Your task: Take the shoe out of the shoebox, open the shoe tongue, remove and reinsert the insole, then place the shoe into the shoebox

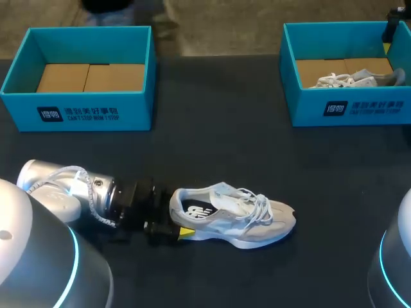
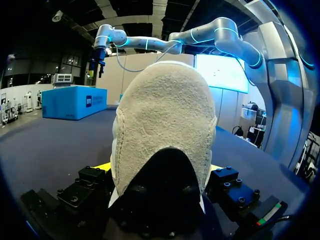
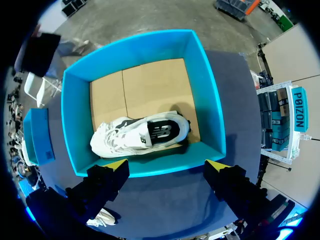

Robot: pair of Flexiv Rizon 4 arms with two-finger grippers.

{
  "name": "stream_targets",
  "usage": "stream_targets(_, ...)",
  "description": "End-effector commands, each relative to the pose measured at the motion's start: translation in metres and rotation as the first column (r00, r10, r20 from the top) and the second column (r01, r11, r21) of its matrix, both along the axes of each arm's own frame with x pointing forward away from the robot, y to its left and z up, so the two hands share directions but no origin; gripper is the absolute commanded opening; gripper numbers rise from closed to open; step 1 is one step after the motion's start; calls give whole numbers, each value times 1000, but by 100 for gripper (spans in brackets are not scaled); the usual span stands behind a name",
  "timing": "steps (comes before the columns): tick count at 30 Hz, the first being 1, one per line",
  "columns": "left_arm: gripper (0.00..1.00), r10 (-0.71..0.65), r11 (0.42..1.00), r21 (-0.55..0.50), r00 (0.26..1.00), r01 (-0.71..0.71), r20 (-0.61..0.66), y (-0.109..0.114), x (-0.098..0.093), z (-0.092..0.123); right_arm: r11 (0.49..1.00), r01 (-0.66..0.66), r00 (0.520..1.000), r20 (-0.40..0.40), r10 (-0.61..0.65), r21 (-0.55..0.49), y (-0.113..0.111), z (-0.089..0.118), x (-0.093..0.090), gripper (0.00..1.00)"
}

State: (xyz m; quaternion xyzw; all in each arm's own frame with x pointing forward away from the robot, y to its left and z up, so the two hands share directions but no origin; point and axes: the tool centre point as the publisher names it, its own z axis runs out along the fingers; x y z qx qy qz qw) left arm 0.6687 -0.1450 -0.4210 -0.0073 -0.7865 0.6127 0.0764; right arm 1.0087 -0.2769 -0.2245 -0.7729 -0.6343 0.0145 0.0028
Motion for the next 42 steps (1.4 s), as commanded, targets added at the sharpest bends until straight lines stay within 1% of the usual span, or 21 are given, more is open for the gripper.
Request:
stream_targets(1, 62, 2, 1000, -5, 1000, -2, -3, -2, -1, -3, 1000, 1, 1000, 0, -1, -1, 0, 0, 0, 100)
stream_targets(2, 35, 3, 1000, -7, 1000, -3, -4, -2, -1, -3, 1000, 1, 1000, 0, -1, -1, 0, 0, 0, 100)
stream_targets(3, 0, 4, 1000, -7, 1000, -4, -4, -3, -1, -3, 1000, 1, 1000, 0, -1, -1, 0, 0, 0, 100)
stream_targets(10, 0, -1, 1000, 0, 1000, 1, 4, -1, -2, -6, 1000, 1, 1000, 0, -1, -1, 0, 0, 0, 100)
stream_targets(24, 0, -1, 1000, 0, 1000, 1, 4, -1, -2, -6, 1000, 1, 1000, 0, -1, -1, 0, 0, 0, 100)
stream_targets(25, 0, -1, 1000, 0, 1000, 1, 4, -1, -2, -6, 1000, 2, 1000, 4, -2, -1, 3, 7, 2, 100)
stream_targets(26, 0, -1, 1000, 0, 1000, 1, 4, -1, -2, -6, 1000, 1, 1000, 6, -1, -17, 6, 12, 3, 100)
stream_targets(28, 0, -1, 1000, 0, 1000, 1, 4, -1, -2, -6, 1000, 23, 1000, 3, -23, -14, 16, 21, 1, 100)
stream_targets(29, 0, -1, 1000, 0, 1000, 1, 4, -1, -2, -6, 999, 32, 999, 12, -32, -25, 21, 24, -1, 100)
stream_targets(31, 0, -1, 1000, 0, 1000, 1, 4, -1, -2, -6, 999, 44, 999, 24, -44, -12, 32, 30, -7, 100)
stream_targets(37, 0, -1, 1000, 0, 1000, 1, 4, -1, -2, -6, 998, 66, 997, 38, -66, -17, 65, 34, -24, 100)
stream_targets(42, 0, -1, 1000, 0, 1000, 1, 4, -1, -2, -6, 996, 83, 995, 53, -83, -7, 86, 36, -41, 100)
